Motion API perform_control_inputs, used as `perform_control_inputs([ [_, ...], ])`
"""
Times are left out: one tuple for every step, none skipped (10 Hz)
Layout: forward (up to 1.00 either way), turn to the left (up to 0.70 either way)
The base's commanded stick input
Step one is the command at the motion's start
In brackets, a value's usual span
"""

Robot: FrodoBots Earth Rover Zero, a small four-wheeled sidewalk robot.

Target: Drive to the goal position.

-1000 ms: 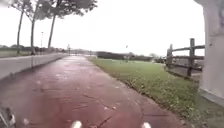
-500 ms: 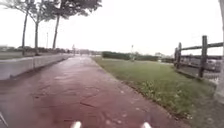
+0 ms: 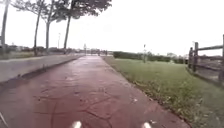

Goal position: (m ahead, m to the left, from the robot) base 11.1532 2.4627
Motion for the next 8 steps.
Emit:
perform_control_inputs([
  [0.5,0.5],
  [0.5,0.27],
  [0.5,0.08],
  [0.5,0.0],
  [0.5,0.0],
  [0.5,0.0],
  [0.5,0.0],
  [0.5,0.0],
])
